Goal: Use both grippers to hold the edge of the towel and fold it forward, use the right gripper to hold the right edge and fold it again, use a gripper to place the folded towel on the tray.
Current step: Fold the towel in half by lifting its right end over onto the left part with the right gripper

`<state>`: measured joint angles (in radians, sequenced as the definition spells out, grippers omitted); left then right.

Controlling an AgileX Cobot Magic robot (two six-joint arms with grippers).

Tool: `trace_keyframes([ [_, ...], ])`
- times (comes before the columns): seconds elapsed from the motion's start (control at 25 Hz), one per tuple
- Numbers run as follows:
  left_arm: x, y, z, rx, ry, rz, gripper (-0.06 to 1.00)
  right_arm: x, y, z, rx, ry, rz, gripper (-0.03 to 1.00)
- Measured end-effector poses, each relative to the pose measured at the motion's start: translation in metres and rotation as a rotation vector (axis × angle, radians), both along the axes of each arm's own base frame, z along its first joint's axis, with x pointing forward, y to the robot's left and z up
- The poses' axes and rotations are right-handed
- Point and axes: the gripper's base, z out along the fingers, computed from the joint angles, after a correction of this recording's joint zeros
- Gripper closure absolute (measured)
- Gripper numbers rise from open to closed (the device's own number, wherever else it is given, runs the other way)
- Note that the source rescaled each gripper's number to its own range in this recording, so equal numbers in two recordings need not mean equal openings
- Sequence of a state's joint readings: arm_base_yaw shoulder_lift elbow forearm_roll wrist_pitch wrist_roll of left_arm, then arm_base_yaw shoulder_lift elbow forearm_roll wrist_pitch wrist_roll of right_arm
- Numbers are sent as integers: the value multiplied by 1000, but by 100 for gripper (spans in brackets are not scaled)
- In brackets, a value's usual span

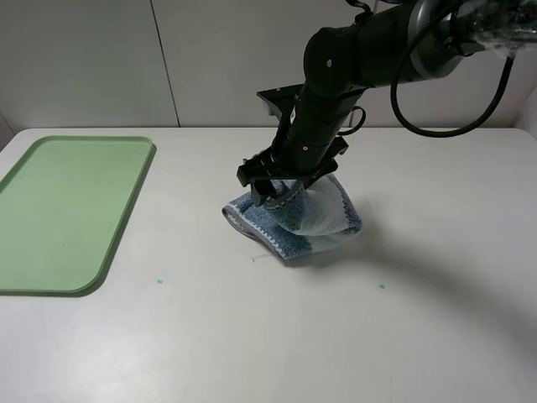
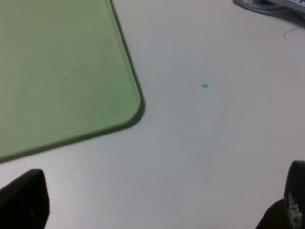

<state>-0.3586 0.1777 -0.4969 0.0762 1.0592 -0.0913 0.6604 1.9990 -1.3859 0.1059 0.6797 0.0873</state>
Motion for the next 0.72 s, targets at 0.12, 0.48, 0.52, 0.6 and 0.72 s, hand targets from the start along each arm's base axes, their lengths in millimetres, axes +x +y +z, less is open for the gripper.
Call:
trace_keyframes([
  [0.12, 0, 0, 0, 0, 0, 0, -5, 0, 0, 0, -1, -1, 4, -1],
  [0.48, 0, 0, 0, 0, 0, 0, -5, -13, 14, 9, 28, -10, 38, -3],
  [0.52, 0, 0, 0, 0, 0, 0, -5, -15, 16, 13, 37, -17, 41, -3],
  [0.6, 0, 0, 0, 0, 0, 0, -5, -18, 18, 21, 55, -37, 50, -3],
  [0.72, 0, 0, 0, 0, 0, 0, -5, -21, 18, 36, 82, -64, 52, -3],
])
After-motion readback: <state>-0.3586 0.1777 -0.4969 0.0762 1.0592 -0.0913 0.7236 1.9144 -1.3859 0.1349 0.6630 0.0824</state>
